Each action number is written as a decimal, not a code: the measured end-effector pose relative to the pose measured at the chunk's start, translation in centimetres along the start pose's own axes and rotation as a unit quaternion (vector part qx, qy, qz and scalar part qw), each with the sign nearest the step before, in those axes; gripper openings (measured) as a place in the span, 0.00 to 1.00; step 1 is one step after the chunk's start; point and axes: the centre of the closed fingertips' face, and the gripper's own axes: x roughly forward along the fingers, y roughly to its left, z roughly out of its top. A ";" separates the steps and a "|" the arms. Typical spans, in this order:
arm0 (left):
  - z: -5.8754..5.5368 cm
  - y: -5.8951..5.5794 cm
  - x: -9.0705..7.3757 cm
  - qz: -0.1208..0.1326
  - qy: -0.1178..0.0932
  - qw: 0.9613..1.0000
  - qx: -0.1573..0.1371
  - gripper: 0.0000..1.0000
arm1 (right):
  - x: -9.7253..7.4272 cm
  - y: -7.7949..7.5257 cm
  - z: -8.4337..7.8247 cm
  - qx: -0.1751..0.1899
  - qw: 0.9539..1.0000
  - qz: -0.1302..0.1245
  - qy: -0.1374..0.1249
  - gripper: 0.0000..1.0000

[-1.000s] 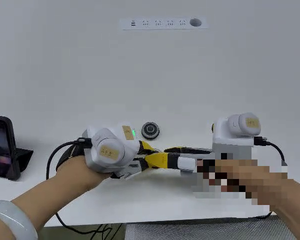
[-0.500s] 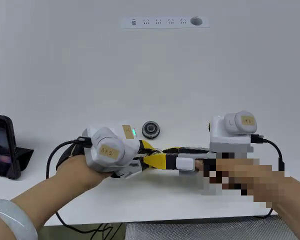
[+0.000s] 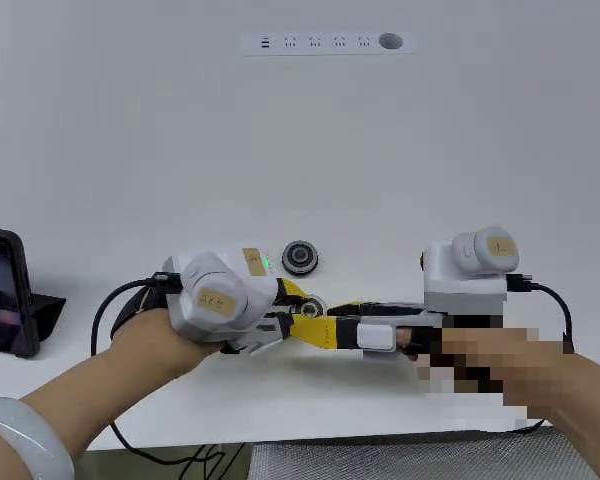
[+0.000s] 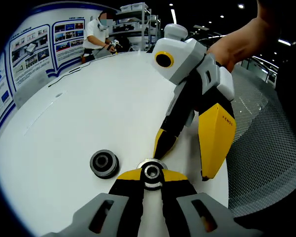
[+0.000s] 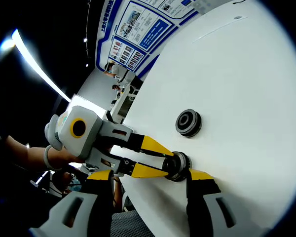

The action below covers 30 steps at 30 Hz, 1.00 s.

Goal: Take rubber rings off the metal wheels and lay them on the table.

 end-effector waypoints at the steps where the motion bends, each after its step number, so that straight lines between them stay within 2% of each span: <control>1: 0.0 0.0 0.0 0.000 0.000 1.000 0.000 0.13 | -0.1 0.1 0.0 -0.001 1.000 0.000 -0.001 0.61; 14: 0.0 0.0 0.0 0.000 0.000 1.000 0.001 0.13 | -0.6 0.2 0.3 0.001 1.000 0.001 -0.008 0.59; 21: 0.0 0.0 0.0 0.000 -0.001 1.000 -0.001 0.13 | -0.2 0.2 0.3 0.004 1.000 0.002 -0.007 0.60; 30: 0.0 0.0 0.0 0.000 -0.001 1.000 -0.001 0.13 | 0.1 -0.8 0.7 -0.003 1.000 -0.018 -0.015 0.63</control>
